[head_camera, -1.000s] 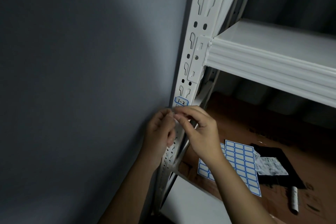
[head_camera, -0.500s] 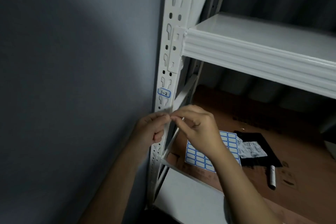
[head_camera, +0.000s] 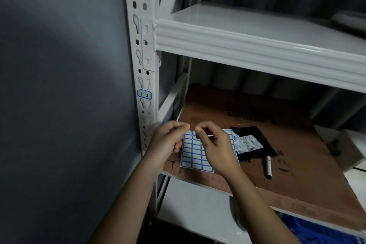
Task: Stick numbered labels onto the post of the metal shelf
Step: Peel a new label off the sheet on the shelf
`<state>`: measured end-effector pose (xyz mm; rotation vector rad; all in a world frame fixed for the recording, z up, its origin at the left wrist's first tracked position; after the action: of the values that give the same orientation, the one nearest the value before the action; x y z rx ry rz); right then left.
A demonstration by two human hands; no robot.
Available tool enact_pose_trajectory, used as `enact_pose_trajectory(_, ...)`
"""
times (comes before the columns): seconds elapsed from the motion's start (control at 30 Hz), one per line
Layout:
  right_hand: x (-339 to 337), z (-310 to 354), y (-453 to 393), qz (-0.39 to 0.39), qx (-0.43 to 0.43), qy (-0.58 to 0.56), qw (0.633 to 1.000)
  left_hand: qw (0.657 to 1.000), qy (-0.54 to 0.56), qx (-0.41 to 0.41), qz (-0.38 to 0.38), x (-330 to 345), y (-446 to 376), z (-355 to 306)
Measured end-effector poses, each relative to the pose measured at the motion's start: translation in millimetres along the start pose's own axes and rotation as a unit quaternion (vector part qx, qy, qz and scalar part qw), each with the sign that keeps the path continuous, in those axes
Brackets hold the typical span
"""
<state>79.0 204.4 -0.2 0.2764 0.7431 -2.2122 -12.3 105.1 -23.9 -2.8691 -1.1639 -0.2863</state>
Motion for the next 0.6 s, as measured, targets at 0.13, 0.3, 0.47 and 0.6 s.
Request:
enact_pose_trajectory(0.13, -16, -34, 12, 0.001, 0.073, -0.008, 0.997, 1.000, -0.010, -0.021, 0.004, 16, -5, 14)
enact_pose_trajectory(0.3, -34, -33, 16, 0.013, 0.032, 0.044, 0.998, 0.998, -0.054, -0.025, 0.015, 39, -13, 20)
enact_pose_trajectory(0.47, -68, -9, 5, 0.001, -0.013, 0.069, 0.998, 0.996, -0.074, 0.018, 0.040, 76, -22, -6)
enact_pose_trajectory(0.6, -105, 10, 4, -0.055, -0.038, 0.082, 0.994, 0.992, -0.088, 0.063, 0.068, 111, -26, -31)
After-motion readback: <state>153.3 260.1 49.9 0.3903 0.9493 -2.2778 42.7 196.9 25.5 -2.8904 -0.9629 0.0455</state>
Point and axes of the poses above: each hand's wrist, its own y-axis away from the middle knuckle, its own x-axis out of the palm, z = x × y, the point moved 9 cm from there along -y, towards the middle knuckle, and after that the axes turned 2 degrees about z, right-handed, at the moved point
